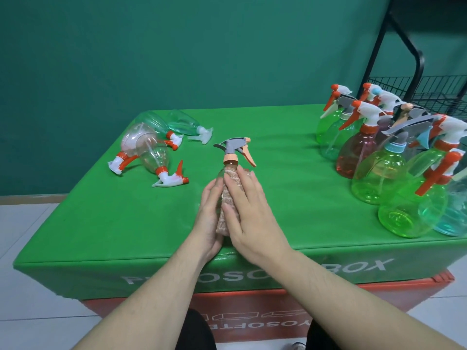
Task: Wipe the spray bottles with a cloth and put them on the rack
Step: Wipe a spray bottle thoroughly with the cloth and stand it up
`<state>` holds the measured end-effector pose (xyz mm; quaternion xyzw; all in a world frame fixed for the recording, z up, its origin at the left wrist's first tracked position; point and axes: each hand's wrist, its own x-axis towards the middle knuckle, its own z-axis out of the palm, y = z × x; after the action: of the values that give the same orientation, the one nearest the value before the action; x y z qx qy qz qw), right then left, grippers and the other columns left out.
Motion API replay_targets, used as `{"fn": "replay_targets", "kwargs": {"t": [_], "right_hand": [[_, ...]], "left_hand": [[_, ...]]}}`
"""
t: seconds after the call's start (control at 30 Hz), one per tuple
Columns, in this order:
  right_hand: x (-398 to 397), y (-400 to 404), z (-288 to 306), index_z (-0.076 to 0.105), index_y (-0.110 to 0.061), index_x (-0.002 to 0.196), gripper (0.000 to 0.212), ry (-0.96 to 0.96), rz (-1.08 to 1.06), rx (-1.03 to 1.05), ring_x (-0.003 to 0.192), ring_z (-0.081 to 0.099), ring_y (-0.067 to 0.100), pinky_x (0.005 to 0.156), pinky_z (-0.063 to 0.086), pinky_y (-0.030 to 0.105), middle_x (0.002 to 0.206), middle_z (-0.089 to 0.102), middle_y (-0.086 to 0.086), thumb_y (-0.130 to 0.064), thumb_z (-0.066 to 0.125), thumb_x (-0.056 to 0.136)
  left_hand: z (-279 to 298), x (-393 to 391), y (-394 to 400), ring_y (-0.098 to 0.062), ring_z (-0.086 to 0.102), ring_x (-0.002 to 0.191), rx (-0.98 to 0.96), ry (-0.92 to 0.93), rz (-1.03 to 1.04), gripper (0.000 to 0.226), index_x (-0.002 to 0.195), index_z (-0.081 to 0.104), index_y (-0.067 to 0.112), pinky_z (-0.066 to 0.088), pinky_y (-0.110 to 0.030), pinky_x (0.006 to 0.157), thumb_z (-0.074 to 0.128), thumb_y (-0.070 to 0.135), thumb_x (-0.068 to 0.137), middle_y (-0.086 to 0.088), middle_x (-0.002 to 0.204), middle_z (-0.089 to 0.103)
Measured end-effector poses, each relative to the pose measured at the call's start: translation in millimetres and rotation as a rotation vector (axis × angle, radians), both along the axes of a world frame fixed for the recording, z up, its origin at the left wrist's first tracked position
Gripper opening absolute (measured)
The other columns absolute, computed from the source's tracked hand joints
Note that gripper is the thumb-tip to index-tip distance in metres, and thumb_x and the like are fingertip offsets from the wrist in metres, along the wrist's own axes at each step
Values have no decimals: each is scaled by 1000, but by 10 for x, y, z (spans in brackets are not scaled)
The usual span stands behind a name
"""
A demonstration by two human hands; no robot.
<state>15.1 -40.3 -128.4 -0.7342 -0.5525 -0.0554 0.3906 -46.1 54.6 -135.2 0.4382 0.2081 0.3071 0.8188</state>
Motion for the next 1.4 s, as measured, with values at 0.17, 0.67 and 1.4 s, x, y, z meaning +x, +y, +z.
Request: {"fn": "replay_targets", "kwargs": {"t": [0.17,0.67,1.4], "right_hand": [[174,227,187,36,-24,156,61,7,-30,-39,156,13,23,123,19,55,167,23,-1,-46,27,100],[24,310,200,52,-14,147,48,1,-73,55,142,39,22,120,28,34,156,43,4,-29,36,104],[-129,-242,-205,27,-26,159,57,-68,-15,-33,157,2,17,126,17,46,170,12,-4,-39,34,105]], "left_hand": [[-43,23,17,-24,65,125,43,36,-40,59,147,53,25,54,-45,98,55,54,95,-7,138,67],[-39,-16,28,-21,70,114,-122,-16,32,47,145,55,20,62,-31,76,49,42,104,-10,136,68],[5,-22,-24,-32,73,105,-36,-13,57,73,139,50,16,56,-47,98,76,44,76,-17,119,74]]}}
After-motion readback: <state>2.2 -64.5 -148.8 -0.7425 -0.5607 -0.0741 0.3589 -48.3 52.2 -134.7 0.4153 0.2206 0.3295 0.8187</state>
